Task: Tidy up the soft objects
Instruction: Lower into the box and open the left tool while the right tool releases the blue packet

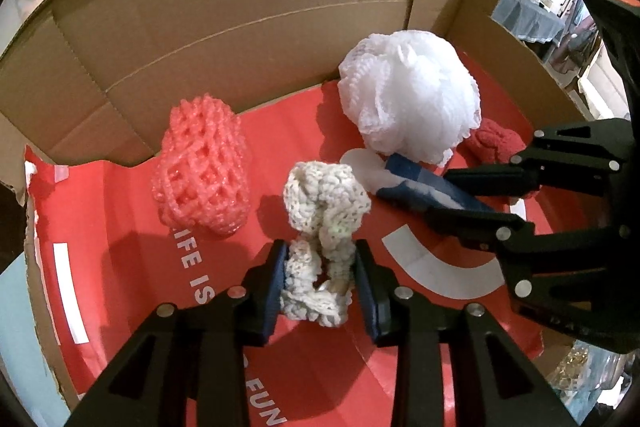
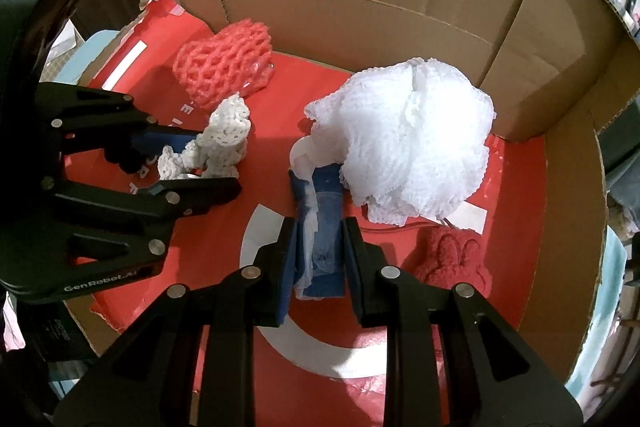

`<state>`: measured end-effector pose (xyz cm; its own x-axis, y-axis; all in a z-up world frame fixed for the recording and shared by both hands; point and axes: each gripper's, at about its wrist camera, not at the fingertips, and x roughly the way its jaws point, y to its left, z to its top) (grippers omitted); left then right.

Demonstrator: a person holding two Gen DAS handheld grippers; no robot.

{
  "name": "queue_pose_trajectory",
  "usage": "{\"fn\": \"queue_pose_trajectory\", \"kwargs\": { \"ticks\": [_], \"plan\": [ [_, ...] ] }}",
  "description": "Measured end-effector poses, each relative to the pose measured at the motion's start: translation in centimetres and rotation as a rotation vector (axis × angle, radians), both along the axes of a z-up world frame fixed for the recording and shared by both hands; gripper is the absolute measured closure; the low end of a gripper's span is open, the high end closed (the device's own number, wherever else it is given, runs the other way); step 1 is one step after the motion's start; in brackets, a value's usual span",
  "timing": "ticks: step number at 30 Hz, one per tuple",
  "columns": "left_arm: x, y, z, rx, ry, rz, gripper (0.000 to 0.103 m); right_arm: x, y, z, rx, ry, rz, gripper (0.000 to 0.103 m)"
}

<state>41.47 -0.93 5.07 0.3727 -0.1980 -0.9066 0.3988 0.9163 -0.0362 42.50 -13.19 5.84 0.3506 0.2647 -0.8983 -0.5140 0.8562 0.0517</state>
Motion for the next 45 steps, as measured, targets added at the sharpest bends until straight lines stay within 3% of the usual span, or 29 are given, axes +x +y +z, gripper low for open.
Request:
{"fn": "queue_pose_trajectory", "kwargs": {
  "ticks": [8,25,42,43,44,45],
  "plan": [
    [-0.2,-0.7,-0.1,0.0,-0.007,0.003,0.068,0.0,0.2,-0.1,-0.012,0.002,-0.001,0.08],
    [-1.1,0.6,1.6,-0.026,-0.048,0.044,0.051,-0.1,0.9,-0.4,-0.036,-0.013,-0.005,0.079],
    [-7.2,3.9,7.4,-0.103,-0.18,0.112,0.033,-2.3,0.1,2.5,-0.024,-0.068,-0.067,0.076],
    [-7.4,3.5,7.7,-0.106,-0.187,0.114,0.03,-2.4,-0.1,2.7,-0.023,-0.072,-0.07,0.069],
    [-8.1,3.6,8.2,-0.111,-0.201,0.117,0.03,-2.7,-0.2,2.9,-0.022,-0.077,-0.072,0.047],
    [-8.6,3.7,8.7,-0.117,-0.212,0.119,0.029,-3.1,-0.3,3.3,-0.021,-0.095,-0.074,0.035]
  ]
}}
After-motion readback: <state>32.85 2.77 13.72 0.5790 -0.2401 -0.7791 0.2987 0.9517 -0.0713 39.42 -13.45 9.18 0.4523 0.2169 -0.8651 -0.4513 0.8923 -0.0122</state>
